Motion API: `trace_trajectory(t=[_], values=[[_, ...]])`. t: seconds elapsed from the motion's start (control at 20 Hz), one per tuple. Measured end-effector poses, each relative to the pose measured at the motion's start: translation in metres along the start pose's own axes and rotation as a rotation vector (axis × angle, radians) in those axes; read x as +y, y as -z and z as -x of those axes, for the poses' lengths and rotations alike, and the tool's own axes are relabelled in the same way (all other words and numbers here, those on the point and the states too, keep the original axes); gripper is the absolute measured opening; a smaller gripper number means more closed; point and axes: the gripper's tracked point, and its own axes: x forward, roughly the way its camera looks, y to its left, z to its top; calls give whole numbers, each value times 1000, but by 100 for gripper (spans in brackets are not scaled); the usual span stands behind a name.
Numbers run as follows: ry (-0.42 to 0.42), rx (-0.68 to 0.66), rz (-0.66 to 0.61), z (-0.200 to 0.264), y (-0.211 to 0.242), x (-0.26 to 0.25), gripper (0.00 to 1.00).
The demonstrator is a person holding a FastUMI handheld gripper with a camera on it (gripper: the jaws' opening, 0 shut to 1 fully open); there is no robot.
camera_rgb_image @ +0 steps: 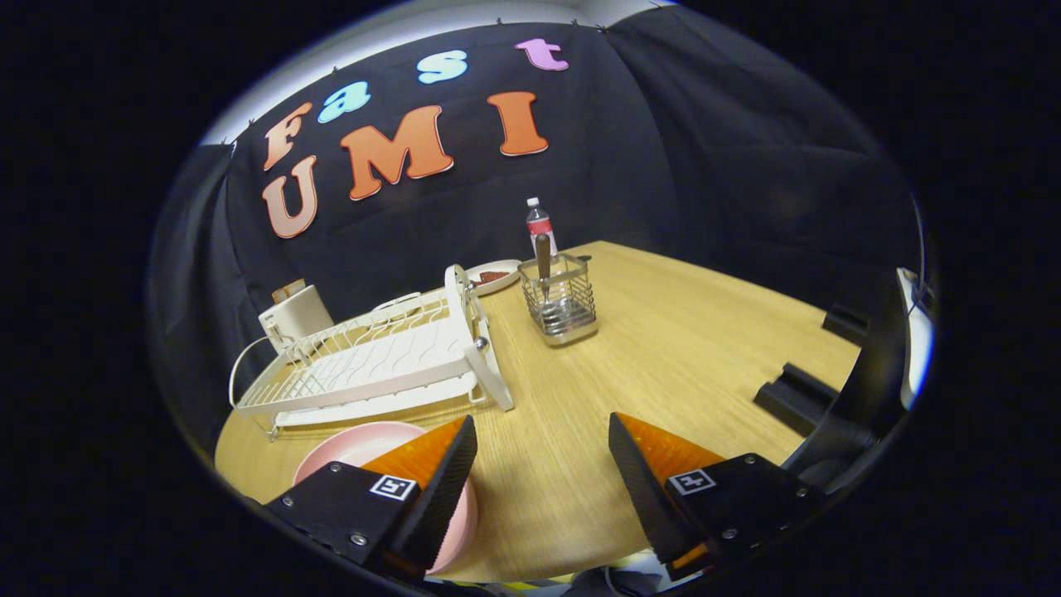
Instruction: Take the plate from the dish rack, then take the spoon from the basket and place it into the plate.
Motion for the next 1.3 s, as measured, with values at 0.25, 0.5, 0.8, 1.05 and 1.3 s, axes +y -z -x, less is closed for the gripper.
trace_trajectory(t=[0.25,0.5,0.8,1.05,1.3], values=[[58,-158,137,-38,-56,-9,99],[5,-295,157,-85,-110,1,99],[2,-290,193,-138,-113,8,85],[8,-259,175,-153,-107,6,23],[20,-319,163,-146,-125,6,4]])
